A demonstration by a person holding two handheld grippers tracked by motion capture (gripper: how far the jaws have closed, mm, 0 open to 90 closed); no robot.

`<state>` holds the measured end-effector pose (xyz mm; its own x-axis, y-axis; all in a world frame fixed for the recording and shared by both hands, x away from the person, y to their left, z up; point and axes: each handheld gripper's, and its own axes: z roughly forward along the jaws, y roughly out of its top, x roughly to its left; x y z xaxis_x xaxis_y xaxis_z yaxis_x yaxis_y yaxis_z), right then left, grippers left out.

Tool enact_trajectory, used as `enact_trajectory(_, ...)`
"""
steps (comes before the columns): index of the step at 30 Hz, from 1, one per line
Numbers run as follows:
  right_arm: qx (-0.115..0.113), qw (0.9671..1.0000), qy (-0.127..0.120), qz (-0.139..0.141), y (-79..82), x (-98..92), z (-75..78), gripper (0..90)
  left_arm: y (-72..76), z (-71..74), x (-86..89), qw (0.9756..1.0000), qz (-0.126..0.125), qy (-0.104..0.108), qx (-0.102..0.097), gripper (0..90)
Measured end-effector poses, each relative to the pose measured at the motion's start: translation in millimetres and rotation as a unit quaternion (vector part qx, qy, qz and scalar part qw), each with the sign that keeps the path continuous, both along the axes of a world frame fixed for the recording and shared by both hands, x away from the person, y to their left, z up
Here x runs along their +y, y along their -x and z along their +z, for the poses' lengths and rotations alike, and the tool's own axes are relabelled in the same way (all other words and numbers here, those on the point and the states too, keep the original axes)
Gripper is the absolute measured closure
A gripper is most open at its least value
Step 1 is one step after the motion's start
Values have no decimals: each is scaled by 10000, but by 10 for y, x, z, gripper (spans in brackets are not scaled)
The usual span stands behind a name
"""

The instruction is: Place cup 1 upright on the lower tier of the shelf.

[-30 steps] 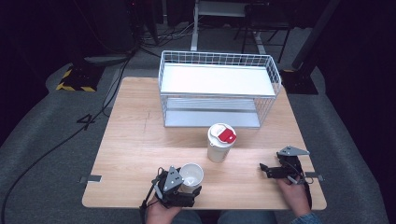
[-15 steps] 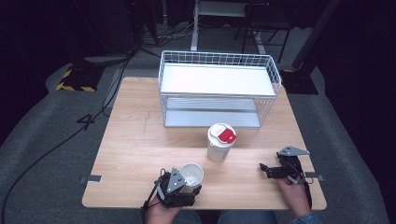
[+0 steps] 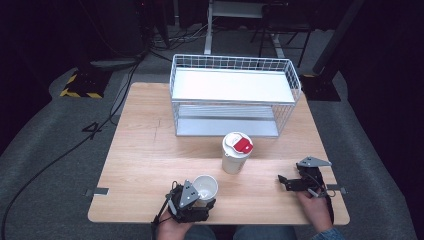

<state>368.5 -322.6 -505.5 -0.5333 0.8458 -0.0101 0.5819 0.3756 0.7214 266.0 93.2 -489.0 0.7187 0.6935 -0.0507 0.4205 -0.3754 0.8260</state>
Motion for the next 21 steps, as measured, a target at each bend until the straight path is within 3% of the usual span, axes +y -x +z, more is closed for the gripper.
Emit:
enact_trajectory(12,1,10000,-1,-2,0,0,0,60,0,8,-3,10000,-6,-16,10,225)
enact_trajectory(21,0,10000,-1,-3,0,1,0,60,-21,94,39,10000,53,-52,28,225)
